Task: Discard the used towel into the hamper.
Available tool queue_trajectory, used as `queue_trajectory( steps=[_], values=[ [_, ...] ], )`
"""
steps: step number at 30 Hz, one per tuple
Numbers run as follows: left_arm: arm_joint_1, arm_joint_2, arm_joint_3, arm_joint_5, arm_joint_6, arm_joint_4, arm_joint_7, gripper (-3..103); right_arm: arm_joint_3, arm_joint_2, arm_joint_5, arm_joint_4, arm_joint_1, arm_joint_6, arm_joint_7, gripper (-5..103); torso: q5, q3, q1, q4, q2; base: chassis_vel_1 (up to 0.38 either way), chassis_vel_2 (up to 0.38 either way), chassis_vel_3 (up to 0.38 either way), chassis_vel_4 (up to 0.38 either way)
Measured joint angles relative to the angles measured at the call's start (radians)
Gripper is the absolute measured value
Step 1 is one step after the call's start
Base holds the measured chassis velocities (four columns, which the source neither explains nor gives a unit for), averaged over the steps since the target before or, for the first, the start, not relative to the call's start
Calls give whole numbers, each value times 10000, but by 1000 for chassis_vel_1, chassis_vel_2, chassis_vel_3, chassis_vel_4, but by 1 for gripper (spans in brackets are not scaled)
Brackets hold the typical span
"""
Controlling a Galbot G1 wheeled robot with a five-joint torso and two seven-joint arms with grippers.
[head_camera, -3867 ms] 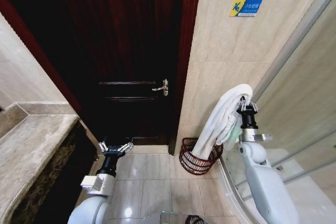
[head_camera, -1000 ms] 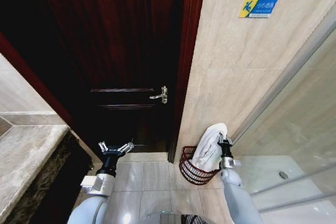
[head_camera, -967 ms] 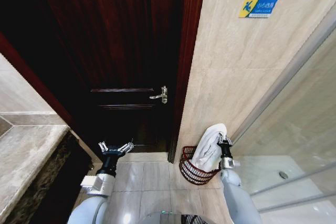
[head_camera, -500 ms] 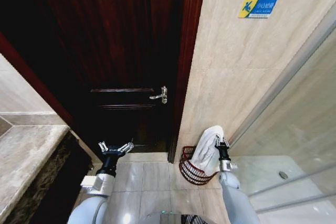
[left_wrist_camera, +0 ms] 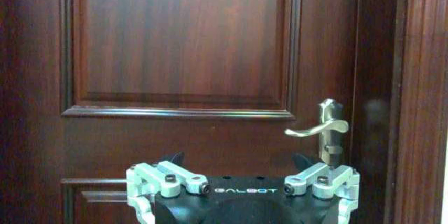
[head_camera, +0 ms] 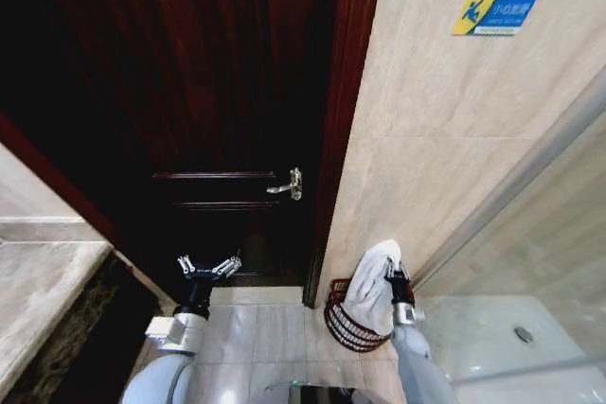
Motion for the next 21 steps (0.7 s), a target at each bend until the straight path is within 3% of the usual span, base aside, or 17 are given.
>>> queue_trajectory(
  steps=[1,2,5,15,21],
  values=[
    [1,1,1,0,0,0,0,100,17,-15,125,-52,-93,-2,-25,12,1,0,-5,-1,0,-11,17,-65,-14],
    [2,0,1,0,0,0,0,100,28,-35,337,-120,-225,-4,-56,12,13,-3,-9,15,2,47,-69,-78,22],
    [5,1,0,0,0,0,0,100,37,-100,563,-249,-381,-7,-98,12,-1,-5,-14,10,6,58,-51,-66,36],
    [2,0,0,0,0,0,0,100,-3,-299,504,-2095,183,-132,-944,12,8,-1,-1,13,3,0,0,0,0],
    [2,-1,0,0,0,0,0,100,-23,-251,319,-2256,367,-1050,-1150,12,6,-1,-3,13,2,0,0,0,0]
  ],
)
